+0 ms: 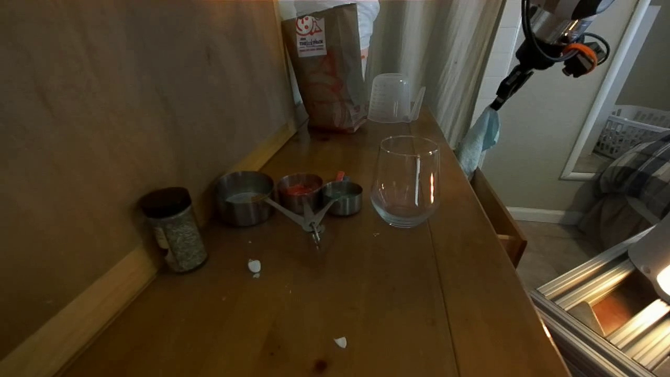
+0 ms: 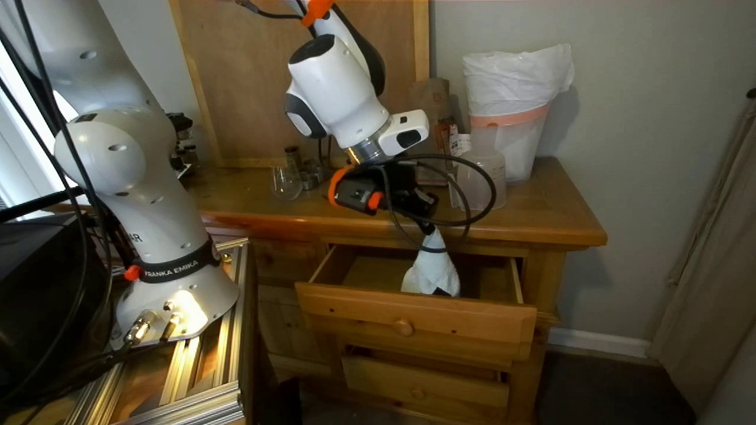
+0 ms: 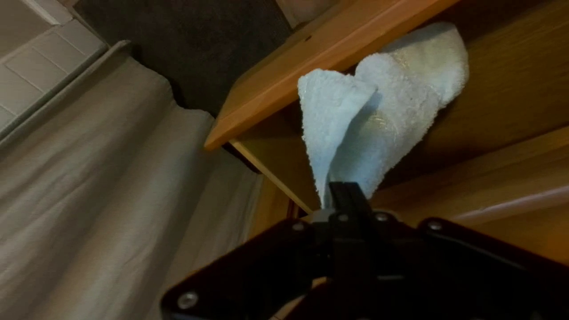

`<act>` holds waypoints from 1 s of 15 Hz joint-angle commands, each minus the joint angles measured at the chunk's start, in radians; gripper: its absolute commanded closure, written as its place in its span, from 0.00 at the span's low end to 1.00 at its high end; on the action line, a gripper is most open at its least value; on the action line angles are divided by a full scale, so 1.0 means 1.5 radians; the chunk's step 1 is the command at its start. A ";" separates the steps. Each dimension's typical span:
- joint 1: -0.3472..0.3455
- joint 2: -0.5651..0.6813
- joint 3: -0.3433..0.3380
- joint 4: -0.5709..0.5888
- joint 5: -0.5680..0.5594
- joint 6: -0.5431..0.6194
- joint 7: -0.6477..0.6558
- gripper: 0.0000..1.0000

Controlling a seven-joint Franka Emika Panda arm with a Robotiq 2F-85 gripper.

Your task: Open the topmost drawer on the right then hang the towel on the front of the drawer..

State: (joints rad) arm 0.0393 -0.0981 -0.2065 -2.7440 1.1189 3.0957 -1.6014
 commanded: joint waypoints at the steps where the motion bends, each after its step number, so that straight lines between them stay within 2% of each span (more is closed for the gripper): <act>1: -0.028 0.030 0.012 0.000 -0.027 0.010 0.030 0.98; 4: -0.037 0.069 0.007 -0.001 -0.044 0.012 0.052 0.98; 8: -0.038 0.130 -0.024 -0.002 -0.098 0.013 0.106 0.98; 11: -0.020 0.167 -0.071 -0.002 -0.146 0.013 0.152 0.98; 15: 0.020 0.193 -0.156 -0.002 -0.211 -0.008 0.200 0.98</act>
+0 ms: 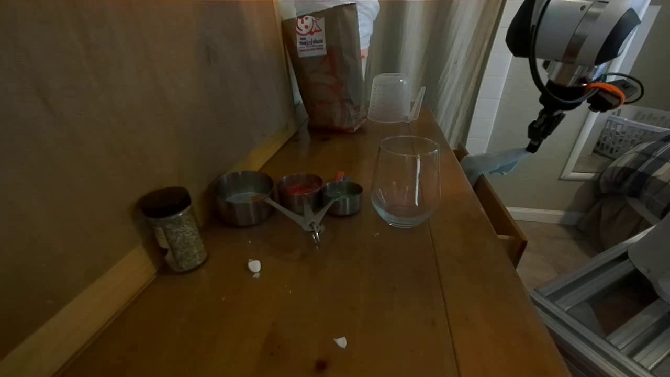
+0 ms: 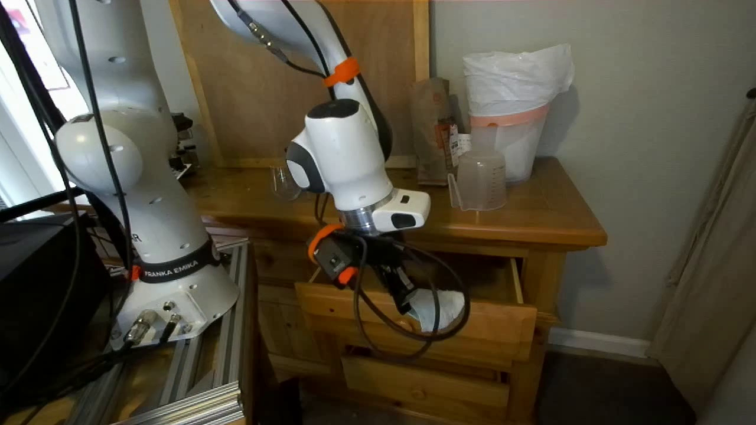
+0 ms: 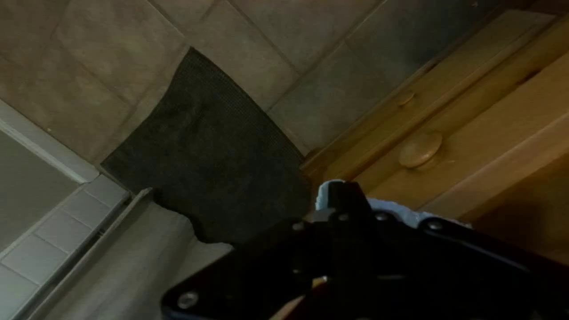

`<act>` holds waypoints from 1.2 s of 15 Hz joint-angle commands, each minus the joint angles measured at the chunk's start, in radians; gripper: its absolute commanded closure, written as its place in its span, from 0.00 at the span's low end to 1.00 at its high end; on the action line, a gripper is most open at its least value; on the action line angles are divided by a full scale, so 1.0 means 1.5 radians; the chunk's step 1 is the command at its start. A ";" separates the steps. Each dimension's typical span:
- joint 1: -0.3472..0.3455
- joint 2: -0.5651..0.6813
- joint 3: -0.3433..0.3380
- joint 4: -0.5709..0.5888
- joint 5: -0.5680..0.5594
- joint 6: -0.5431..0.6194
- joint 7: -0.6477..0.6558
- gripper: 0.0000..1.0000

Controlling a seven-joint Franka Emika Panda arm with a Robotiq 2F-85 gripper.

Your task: Open the topmost drawer on the right then hang the towel on the front of the drawer..

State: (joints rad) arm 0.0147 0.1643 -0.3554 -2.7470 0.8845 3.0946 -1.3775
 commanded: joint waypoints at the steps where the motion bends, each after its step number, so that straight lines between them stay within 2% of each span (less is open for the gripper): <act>1: 0.050 0.022 -0.077 0.000 -0.069 -0.010 0.063 0.98; 6: 0.129 0.026 -0.181 0.000 -0.145 -0.048 0.118 0.97; 7: 0.146 0.023 -0.200 0.000 -0.162 -0.056 0.131 0.94; 8: 0.159 0.017 -0.218 0.000 -0.178 -0.067 0.139 0.72; 9: 0.174 0.014 -0.237 0.001 -0.194 -0.076 0.152 0.71; 15: 0.274 -0.004 -0.344 0.005 -0.285 -0.115 0.221 0.31; 18: 0.332 -0.034 -0.416 0.002 -0.356 -0.127 0.229 0.10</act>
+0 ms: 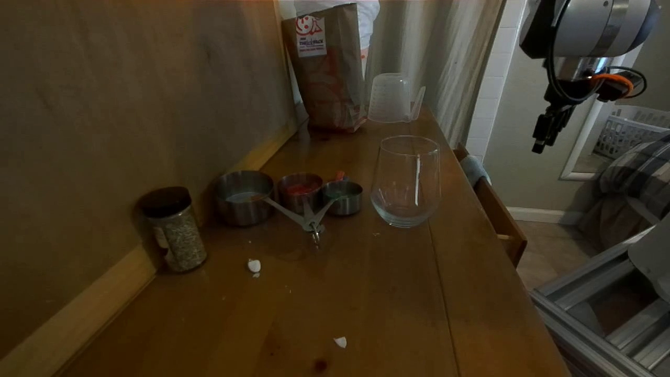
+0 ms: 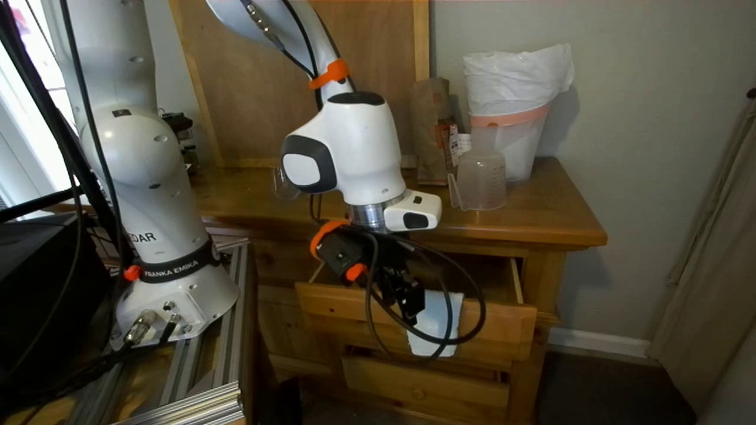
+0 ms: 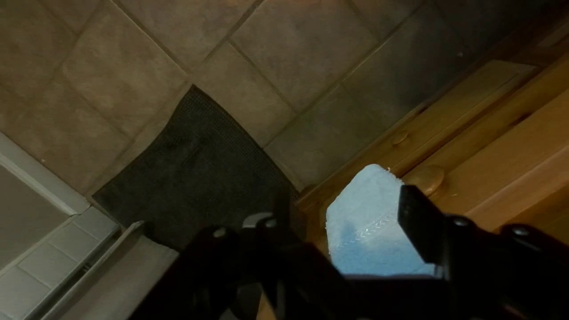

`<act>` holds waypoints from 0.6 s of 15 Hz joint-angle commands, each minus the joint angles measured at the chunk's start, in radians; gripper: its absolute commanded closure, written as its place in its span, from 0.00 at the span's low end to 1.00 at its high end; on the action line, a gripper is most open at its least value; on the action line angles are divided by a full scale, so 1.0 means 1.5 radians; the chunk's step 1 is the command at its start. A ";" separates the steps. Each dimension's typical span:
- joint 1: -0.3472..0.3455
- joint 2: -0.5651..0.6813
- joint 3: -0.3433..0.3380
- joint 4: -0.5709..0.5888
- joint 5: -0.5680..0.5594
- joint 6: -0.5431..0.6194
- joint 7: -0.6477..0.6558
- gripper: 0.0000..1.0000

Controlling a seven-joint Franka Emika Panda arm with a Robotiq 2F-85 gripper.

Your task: Open the topmost drawer on the right then hang the towel on the front of the drawer..

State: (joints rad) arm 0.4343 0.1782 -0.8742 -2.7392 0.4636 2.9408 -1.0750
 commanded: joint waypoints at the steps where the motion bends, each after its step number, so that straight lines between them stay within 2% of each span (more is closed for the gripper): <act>1: 0.073 -0.060 -0.097 -0.006 -0.108 -0.020 0.020 0.02; 4: 0.126 -0.105 -0.169 -0.006 -0.194 -0.020 0.022 0.00; 7: 0.147 -0.148 -0.197 0.000 -0.258 -0.042 0.034 0.00; 8: -0.001 -0.164 -0.051 0.003 -0.294 -0.055 0.053 0.00; 9: -0.023 -0.179 -0.024 0.002 -0.308 -0.072 0.059 0.00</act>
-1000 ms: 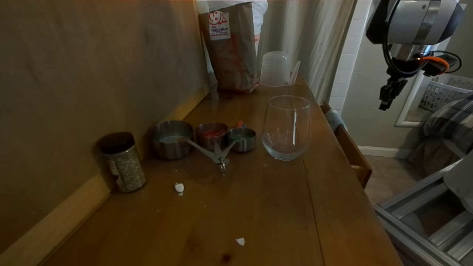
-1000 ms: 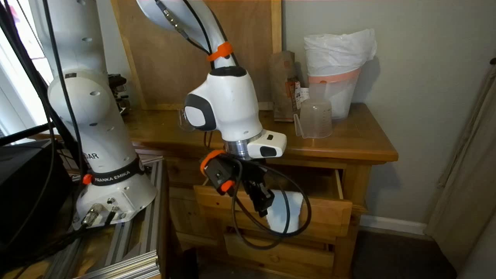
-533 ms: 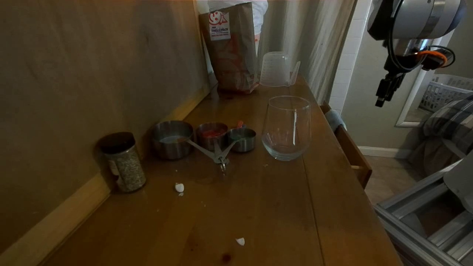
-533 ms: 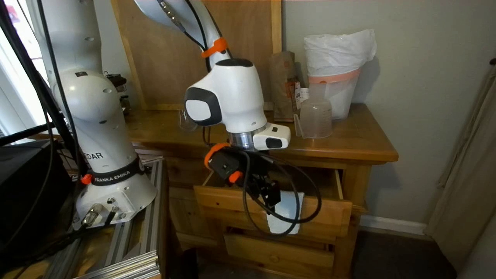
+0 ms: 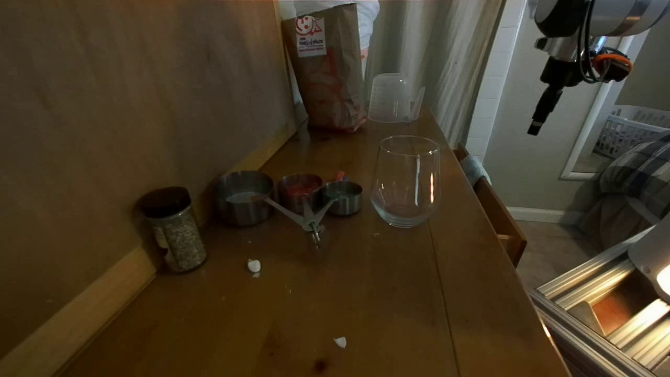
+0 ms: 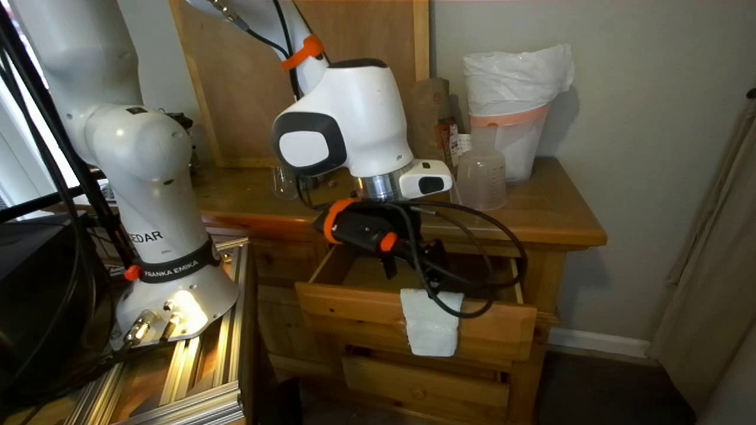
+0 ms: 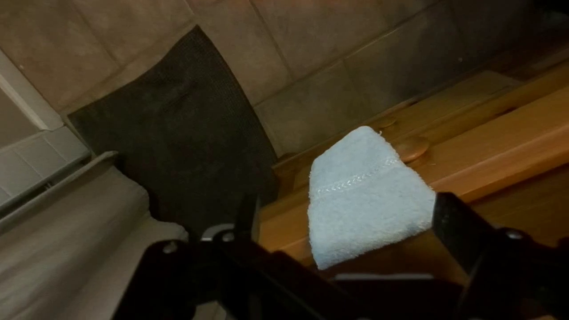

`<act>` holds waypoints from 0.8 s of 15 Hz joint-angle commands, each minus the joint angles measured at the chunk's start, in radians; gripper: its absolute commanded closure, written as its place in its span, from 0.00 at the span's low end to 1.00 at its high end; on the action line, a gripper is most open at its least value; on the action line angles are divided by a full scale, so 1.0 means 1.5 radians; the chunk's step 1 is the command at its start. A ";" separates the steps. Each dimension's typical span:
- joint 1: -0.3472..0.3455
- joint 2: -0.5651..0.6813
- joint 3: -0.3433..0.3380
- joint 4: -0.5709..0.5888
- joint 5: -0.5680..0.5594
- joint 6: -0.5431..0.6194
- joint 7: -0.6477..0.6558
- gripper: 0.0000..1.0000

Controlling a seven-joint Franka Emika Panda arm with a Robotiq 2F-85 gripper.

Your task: Open the topmost drawer on the right then hang the towel on the front of the drawer..

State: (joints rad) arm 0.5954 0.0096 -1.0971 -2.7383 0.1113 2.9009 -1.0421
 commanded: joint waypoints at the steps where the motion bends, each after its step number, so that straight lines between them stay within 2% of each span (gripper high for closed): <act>1: -0.181 -0.089 0.178 -0.002 -0.089 -0.069 0.044 0.00; 2: -0.225 -0.114 0.222 -0.012 -0.105 -0.090 0.050 0.00; 3: -0.181 -0.151 0.173 -0.022 -0.168 -0.111 0.093 0.00; 4: -0.215 -0.179 0.207 -0.026 -0.199 -0.139 0.113 0.00; 5: -0.294 -0.177 0.300 -0.002 -0.171 -0.180 0.097 0.00; 6: -0.207 -0.114 0.215 -0.004 -0.145 -0.120 0.082 0.00; 7: -0.307 -0.129 0.324 -0.003 -0.115 -0.144 0.061 0.00; 9: -0.335 -0.154 0.352 -0.002 -0.116 -0.164 0.062 0.00; 12: -0.338 -0.159 0.353 -0.002 -0.117 -0.165 0.062 0.00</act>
State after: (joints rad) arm 0.1693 -0.2389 -0.6576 -2.7401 -0.1097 2.6541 -0.9183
